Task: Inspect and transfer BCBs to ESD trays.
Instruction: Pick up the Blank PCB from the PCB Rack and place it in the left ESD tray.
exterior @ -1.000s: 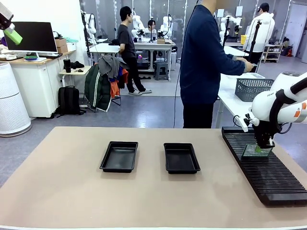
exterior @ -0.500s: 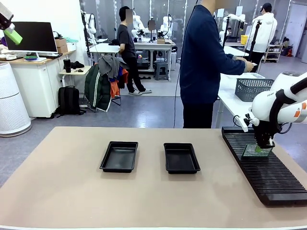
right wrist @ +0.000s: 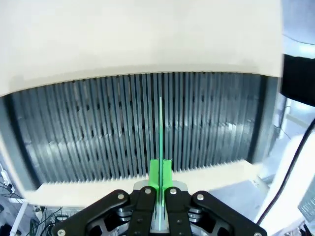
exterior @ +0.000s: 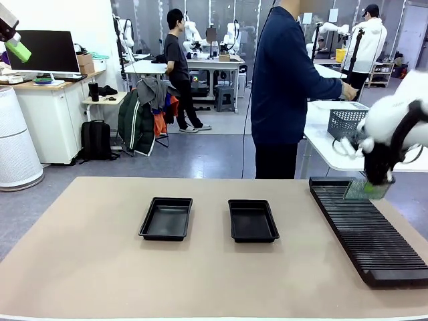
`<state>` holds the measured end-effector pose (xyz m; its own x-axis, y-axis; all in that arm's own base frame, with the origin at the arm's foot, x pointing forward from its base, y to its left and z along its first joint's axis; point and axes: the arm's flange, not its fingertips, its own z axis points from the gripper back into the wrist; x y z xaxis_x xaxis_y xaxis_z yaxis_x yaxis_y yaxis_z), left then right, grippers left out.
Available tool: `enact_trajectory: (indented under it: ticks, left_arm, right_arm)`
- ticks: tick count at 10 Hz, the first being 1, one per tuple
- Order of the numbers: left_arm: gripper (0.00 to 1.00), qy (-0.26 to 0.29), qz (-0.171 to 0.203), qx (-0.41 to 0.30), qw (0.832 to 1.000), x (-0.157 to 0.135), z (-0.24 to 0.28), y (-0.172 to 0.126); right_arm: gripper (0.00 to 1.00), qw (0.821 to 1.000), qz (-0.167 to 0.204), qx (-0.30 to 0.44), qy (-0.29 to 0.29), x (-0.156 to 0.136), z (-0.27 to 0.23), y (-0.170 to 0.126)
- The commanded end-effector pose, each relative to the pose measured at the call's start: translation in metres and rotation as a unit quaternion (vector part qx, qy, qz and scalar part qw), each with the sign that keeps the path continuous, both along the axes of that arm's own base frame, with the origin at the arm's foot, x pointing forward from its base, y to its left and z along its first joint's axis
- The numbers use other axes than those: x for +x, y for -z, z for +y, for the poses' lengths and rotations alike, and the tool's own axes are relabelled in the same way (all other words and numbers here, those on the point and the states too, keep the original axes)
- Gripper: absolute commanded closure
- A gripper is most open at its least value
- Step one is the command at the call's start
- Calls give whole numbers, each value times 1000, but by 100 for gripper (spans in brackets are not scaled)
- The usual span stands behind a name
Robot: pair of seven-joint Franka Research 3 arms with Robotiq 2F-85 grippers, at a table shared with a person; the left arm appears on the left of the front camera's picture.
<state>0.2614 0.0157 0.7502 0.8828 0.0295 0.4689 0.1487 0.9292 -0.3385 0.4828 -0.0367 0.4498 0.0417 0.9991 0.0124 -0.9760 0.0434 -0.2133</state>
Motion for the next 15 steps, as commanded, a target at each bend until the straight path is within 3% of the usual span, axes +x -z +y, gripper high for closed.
enact_trajectory:
  ticks: [1,5,7,9,10,12,13,15]
  left_arm:
    - [0,0,1,-1,1000,-2,0,2]
    - [0,0,1,-1,1000,-2,0,2]
    - [0,0,1,-1,1000,-2,0,2]
    - [0,0,1,-1,1000,-2,0,2]
    - [0,0,1,-1,1000,-2,0,2]
    - [0,0,1,-1,1000,-2,0,2]
    - [0,0,1,-1,1000,-2,0,2]
    - [0,0,1,-1,1000,-2,0,2]
  right_arm:
    - [97,999,3,-13,30,-14,6,-68]
    - [97,994,16,14,108,-33,4,-183]
    - [97,992,16,5,124,-44,1,-215]
    - [97,973,55,43,218,-45,-1,-227]
    - [97,951,63,70,296,-43,0,-229]
    - [97,884,101,135,435,-38,5,-229]
    - [97,854,110,160,484,-39,6,-226]
    - [97,815,129,206,526,-40,-1,-221]
